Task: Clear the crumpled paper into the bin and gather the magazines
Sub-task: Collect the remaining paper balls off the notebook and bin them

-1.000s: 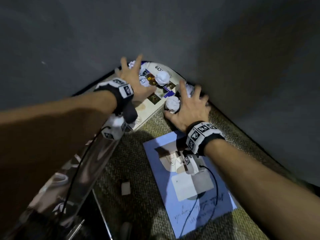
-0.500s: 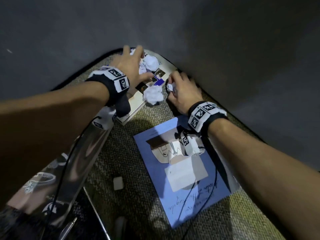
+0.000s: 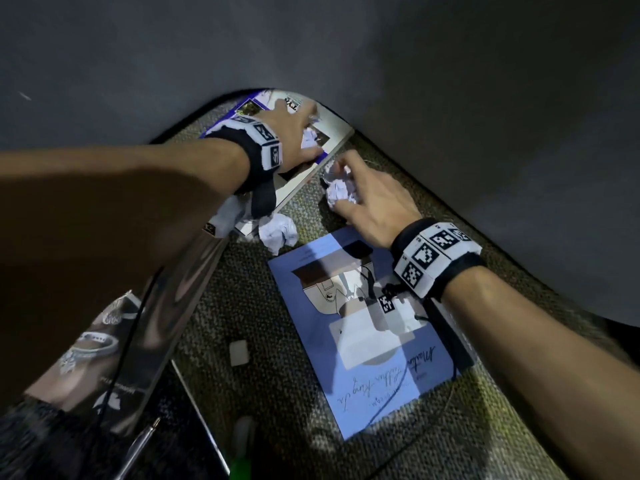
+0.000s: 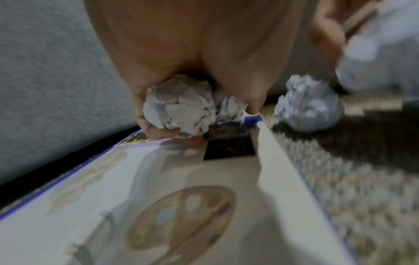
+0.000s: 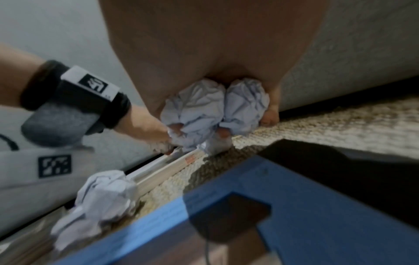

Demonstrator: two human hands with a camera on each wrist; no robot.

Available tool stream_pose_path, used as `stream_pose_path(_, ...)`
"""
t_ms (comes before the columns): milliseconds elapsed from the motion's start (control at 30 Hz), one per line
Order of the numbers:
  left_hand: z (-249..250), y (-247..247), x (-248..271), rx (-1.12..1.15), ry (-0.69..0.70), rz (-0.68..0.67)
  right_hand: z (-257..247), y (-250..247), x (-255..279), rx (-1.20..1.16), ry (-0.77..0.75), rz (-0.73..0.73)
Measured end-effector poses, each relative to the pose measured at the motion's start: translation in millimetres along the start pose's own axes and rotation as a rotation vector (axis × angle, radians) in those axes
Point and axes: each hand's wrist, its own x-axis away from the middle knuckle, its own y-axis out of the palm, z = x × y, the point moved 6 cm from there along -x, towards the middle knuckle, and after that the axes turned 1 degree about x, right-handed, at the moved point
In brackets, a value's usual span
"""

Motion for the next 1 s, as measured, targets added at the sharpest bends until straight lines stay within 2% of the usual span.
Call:
stream_pose_path(67, 11, -11, 2, 0.024, 0.079, 0.060, 0, 3, 7, 0.038, -0.013, -0.038)
stream_pose_path(133, 29, -21, 5, -0.007, 0.199, 0.074, 3, -4, 12, 0.011, 0.024, 0.025)
stream_pose_path(233, 41, -34, 5, -0.063, 0.270, 0.055, 21, -27, 21, -0.175, 0.188, 0.219)
stream_pose_path(333, 52, -32, 11, -0.138, 0.324, -0.010, 45, -36, 26, -0.449, 0.340, 0.286)
stream_pose_path(500, 69, 9, 28, -0.278, 0.360, -0.159, 42, -21, 28, -0.601, 0.380, 0.248)
stream_pose_path(667, 60, -3, 39, -0.215, 0.318, -0.051, 22, -8, 29, -0.693, 0.352, 0.184)
stream_pose_path(700, 51, -6, 40, -0.115, 0.258, -0.028, 18, -6, 29, -0.754, 0.354, 0.172)
stream_pose_path(767, 29, -15, 46, 0.233, 0.095, 0.068, 8, 0, 25, -0.797, 0.343, 0.126)
stream_pose_path(800, 16, -17, 50, 0.471, 0.016, 0.115, 5, 3, 24, -0.744, 0.332, 0.110)
stream_pose_path(833, 0, -16, 55, 0.748, -0.063, 0.108, 0, 4, 20, -0.637, 0.305, 0.102)
stream_pose_path(867, -14, -9, 60, 1.048, -0.141, 0.014, -8, 4, 16, -0.502, 0.262, 0.093)
stream_pose_path(933, -31, 10, 79, 1.630, -0.261, -0.366, -34, 2, 11, -0.163, 0.147, 0.081)
stream_pose_path(967, -38, 14, 91, 1.772, -0.276, -0.493, -52, 4, 8, 0.016, 0.068, 0.072)
stream_pose_path(1000, -46, 16, 102, 1.819, -0.274, -0.530, -70, 9, 4, 0.167, -0.009, 0.049)
